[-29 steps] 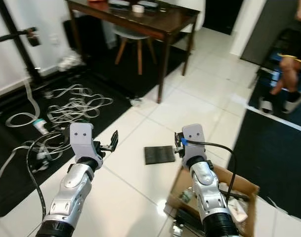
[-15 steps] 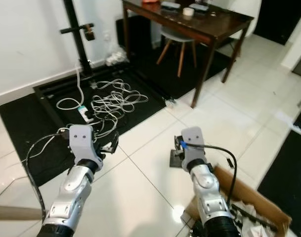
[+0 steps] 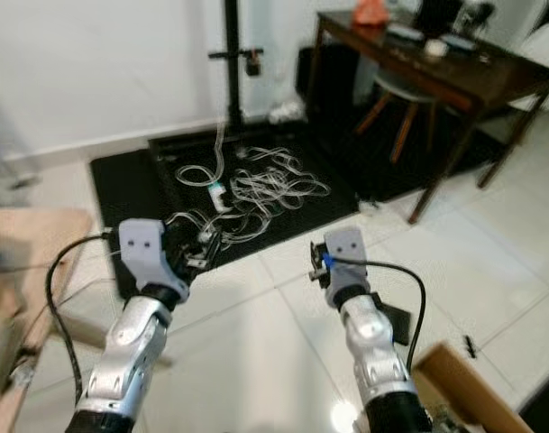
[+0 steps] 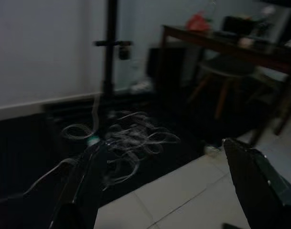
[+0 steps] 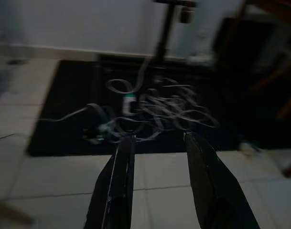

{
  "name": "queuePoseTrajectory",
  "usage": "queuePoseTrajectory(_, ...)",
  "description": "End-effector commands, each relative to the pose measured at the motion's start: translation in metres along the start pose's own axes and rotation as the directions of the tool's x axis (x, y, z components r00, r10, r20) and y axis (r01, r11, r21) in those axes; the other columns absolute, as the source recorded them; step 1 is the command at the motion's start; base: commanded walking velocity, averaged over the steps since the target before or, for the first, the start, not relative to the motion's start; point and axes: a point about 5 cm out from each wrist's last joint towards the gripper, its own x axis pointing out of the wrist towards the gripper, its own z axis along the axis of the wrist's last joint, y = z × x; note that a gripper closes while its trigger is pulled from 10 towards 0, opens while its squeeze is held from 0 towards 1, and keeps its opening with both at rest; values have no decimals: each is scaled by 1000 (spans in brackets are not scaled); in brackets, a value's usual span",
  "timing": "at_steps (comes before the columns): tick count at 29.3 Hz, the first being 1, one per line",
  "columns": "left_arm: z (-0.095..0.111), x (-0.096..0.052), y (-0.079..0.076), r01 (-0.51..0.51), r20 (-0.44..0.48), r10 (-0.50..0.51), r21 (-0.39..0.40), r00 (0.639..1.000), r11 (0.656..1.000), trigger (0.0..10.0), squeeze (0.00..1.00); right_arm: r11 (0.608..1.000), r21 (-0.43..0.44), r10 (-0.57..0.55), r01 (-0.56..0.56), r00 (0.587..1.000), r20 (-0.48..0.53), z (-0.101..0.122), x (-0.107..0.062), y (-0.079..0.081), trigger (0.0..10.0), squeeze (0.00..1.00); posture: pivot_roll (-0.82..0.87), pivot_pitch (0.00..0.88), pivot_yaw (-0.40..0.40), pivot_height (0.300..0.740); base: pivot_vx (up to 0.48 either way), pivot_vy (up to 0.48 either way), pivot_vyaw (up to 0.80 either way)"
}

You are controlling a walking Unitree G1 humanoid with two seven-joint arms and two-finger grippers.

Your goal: Picking trash to rubbish bin

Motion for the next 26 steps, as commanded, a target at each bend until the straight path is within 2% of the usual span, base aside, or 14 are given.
queuePoseTrajectory(1,-2,-1,-3,4,-2,-4,-11,1000,1000,10000,0,1000,1,-10,10,1000,-13,-3,-3,-3,10000,0,-19,88,-89,740,0,0,800)
queuePoseTrajectory(26,3,0,-10,47,22,-46,-16,999,999,10000,0,1000,-9,-2,2,1000,6,1,-2,-4,10000,0,-20,83,-91,740,0,0,800)
